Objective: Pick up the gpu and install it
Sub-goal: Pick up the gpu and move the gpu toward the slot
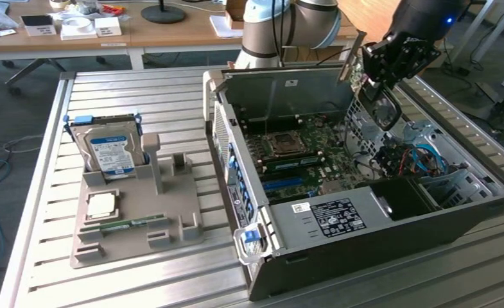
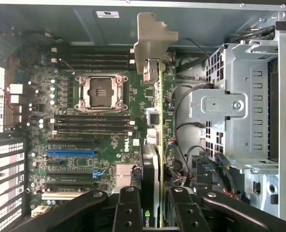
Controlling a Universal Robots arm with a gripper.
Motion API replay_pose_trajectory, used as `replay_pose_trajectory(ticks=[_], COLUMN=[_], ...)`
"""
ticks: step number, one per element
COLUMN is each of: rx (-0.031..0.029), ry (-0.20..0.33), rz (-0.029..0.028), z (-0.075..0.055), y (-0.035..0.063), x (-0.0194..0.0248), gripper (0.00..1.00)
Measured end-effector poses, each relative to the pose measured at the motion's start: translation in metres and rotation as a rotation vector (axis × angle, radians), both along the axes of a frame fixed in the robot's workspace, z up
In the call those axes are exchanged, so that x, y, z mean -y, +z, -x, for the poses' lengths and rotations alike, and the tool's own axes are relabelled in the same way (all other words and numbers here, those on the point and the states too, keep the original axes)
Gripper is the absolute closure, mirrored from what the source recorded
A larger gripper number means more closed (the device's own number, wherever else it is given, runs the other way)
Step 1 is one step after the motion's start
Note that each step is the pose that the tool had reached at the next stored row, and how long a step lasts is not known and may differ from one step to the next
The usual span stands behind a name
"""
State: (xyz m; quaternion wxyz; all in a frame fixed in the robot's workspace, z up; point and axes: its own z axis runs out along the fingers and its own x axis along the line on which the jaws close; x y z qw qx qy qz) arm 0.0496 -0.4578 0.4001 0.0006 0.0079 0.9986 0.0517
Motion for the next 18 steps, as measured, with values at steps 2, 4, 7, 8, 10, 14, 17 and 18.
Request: replay_pose_trajectory(ticks=[2, 4, 7, 8, 10, 14, 17, 18], rx=[0.0, 0.0, 0.0, 0.0, 0.0, 0.0, 0.0, 0.0], ry=[0.0, 0.0, 0.0, 0.0, 0.0, 0.0, 0.0, 0.0], rz=[-0.0003, -0.0002, -0.0002, -0.0002, -0.0001, -0.0002, -0.0002, -0.0002], z=[-0.001, -0.004, -0.006, -0.007, -0.007, -0.008, -0.012, -0.014], y=[-0.0008, -0.0021, -0.0046, -0.0058, -0.0086, -0.0146, -0.0167, -0.0172], x=[0.0, 0.0, 0.0, 0.0, 0.0, -0.0001, -0.0001, -0.0001], gripper=[0.73, 0.73, 0.73, 0.73, 0.73, 0.73, 0.73, 0.73])
